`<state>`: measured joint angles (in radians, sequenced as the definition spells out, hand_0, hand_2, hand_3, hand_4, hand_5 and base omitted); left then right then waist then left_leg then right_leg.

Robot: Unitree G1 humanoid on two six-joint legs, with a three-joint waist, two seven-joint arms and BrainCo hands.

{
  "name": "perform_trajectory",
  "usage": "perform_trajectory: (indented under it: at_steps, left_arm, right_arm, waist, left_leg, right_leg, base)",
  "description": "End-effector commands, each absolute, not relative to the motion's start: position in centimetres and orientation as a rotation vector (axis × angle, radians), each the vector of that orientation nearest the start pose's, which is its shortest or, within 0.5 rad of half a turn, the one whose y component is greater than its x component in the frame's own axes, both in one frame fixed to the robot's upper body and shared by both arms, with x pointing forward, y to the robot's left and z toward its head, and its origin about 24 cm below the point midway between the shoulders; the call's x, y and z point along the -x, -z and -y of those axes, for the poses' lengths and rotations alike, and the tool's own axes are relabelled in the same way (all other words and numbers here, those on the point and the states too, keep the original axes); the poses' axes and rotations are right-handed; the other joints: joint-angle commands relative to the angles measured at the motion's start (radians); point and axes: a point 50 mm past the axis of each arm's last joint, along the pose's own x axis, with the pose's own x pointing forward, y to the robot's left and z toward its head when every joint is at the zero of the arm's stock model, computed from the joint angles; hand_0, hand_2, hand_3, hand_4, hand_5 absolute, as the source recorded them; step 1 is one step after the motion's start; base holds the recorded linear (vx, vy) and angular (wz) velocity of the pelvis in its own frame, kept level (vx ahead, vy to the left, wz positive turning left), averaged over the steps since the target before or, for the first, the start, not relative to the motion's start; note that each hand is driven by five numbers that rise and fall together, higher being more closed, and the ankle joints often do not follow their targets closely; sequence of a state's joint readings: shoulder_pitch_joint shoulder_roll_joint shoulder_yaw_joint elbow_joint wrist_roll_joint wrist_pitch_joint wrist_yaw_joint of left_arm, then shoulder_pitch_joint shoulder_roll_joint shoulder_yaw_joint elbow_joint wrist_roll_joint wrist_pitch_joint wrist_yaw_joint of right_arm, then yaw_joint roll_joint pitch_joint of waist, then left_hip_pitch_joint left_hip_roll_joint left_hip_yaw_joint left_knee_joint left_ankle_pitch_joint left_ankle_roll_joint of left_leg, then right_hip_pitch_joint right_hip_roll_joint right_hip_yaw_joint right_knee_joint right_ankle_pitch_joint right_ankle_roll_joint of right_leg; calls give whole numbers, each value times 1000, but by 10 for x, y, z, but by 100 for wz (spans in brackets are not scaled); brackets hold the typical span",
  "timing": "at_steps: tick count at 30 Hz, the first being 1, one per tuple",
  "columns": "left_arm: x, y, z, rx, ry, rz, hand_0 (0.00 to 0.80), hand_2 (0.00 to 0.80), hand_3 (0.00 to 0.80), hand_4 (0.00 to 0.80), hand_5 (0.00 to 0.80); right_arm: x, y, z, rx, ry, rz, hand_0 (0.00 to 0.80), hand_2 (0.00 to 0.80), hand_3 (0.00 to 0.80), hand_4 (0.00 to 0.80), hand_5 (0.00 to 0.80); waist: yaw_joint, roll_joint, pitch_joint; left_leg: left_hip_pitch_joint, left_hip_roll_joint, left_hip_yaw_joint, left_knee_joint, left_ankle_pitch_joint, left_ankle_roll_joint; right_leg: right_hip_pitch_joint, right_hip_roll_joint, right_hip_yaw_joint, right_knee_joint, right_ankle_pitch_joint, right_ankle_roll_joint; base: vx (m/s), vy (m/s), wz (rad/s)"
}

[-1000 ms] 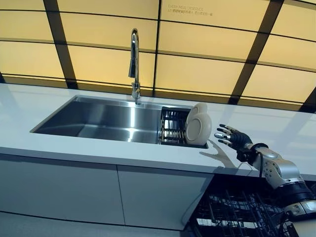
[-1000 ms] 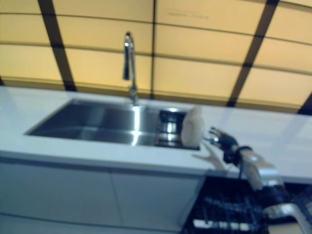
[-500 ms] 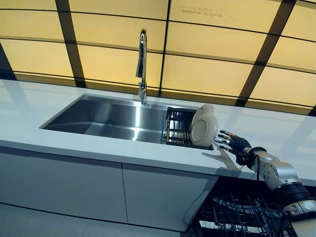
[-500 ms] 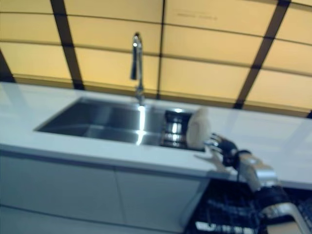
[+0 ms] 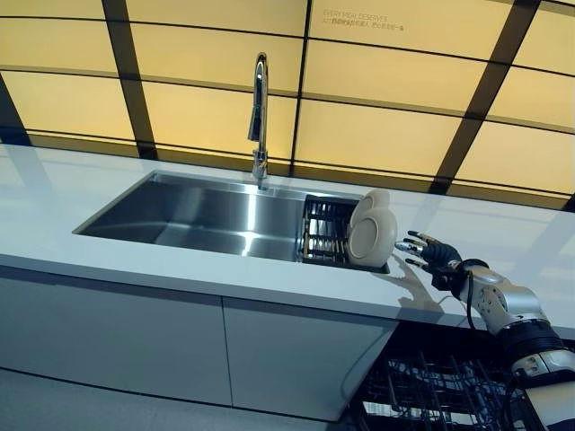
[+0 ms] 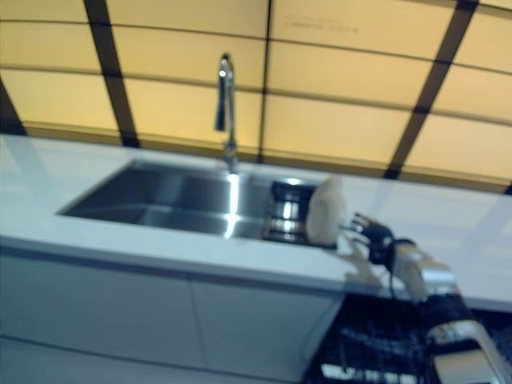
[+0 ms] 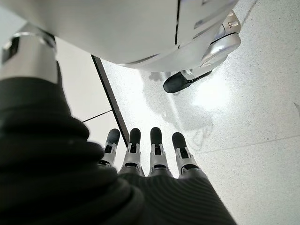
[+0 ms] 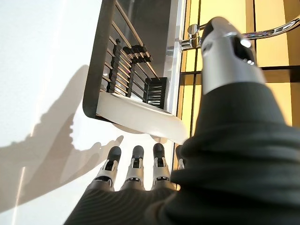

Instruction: Take plates into dishwasher

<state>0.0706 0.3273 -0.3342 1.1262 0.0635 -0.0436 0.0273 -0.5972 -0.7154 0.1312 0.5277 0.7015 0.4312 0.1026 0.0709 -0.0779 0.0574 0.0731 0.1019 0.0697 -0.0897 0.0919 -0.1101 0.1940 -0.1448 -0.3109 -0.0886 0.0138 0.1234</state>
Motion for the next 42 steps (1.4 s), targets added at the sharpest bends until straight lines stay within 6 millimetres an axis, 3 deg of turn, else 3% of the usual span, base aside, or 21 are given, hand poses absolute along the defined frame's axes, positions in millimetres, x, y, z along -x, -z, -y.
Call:
perform_trajectory:
  at_steps: [1, 12, 26, 32, 34, 35, 36, 37, 39, 42]
  left_arm:
    - [-83, 156, -248, -605, 205, -1193, 0, 0, 0, 0, 0]
    - [-82, 156, -250, -610, 214, -1197, 0, 0, 0, 0, 0]
    - [-78, 156, -250, -596, 219, -1197, 0, 0, 0, 0, 0]
    - [-83, 154, -250, -588, 223, -1174, 0, 0, 0, 0, 0]
    - [-89, 152, -251, -599, 221, -1159, 0, 0, 0, 0, 0]
    - [-89, 152, -251, -602, 222, -1158, 0, 0, 0, 0, 0]
    - [-90, 151, -254, -619, 214, -1158, 0, 0, 0, 0, 0]
    - [-91, 150, -258, -627, 201, -1164, 0, 0, 0, 0, 0]
    - [-91, 149, -262, -634, 182, -1176, 0, 0, 0, 0, 0]
    - [-89, 147, -273, -635, 133, -1203, 0, 0, 0, 0, 0]
  right_arm:
    - [-360, -163, 289, -36, 53, -173, 0, 0, 0, 0, 0]
    - [-359, -177, 314, -36, 151, -168, 0, 0, 0, 0, 0]
    - [-360, -185, 324, -2, 197, -170, 0, 0, 0, 0, 0]
    - [-361, -187, 327, -11, 227, -141, 0, 0, 0, 0, 0]
    - [-358, -186, 332, -15, 245, -132, 0, 0, 0, 0, 0]
    - [-358, -187, 333, -15, 248, -130, 0, 0, 0, 0, 0]
    - [-356, -186, 335, -9, 254, -125, 0, 0, 0, 0, 0]
    - [-356, -187, 335, -10, 252, -123, 0, 0, 0, 0, 0]
    - [-356, -187, 335, -11, 248, -123, 0, 0, 0, 0, 0]
    - [-361, -193, 330, -13, 239, -122, 0, 0, 0, 0, 0]
  waist:
    - [49, 5, -8]
    - [59, 4, -8]
    - [76, 5, 3]
    - [76, 3, 19]
    - [69, 8, 33]
    - [70, 8, 33]
    - [61, 28, 42]
    - [58, 35, 45]
    - [56, 40, 47]
    - [52, 30, 47]
  left_leg:
    - [45, -36, 28, 9, -76, 46]
    - [49, -38, 30, 10, -81, 47]
    - [50, -45, 18, 34, -92, 58]
    - [26, -76, 3, 90, -115, 90]
    - [13, -105, -22, 112, -123, 115]
    - [12, -107, -22, 113, -123, 117]
    - [15, -109, -42, 113, -123, 128]
    - [18, -108, -47, 112, -125, 128]
    - [24, -107, -48, 111, -128, 128]
    - [46, -115, -39, 105, -147, 119]
  right_leg:
    - [-32, -12, 12, 41, 21, -6]
    - [-31, -17, 4, 47, 20, -3]
    - [-39, -34, -3, 92, 7, -2]
    - [-84, -94, 15, 203, 63, 37]
    - [-137, -140, 48, 315, 142, 51]
    - [-144, -143, 51, 324, 147, 52]
    - [-205, -157, 81, 465, 197, 52]
    - [-235, -158, 96, 509, 207, 52]
    - [-254, -162, 103, 530, 213, 51]
    - [-248, -149, 85, 411, 211, 48]
  base:
    - [0, 0, 0]
    - [21, 6, 2]
    - [29, 15, 1]
    - [-37, 126, 0]
    - [-44, 212, 1]
    - [-29, 240, 1]
    - [-15, 223, 2]
    - [-11, 211, 2]
    - [38, 81, 0]
    - [91, -10, -10]
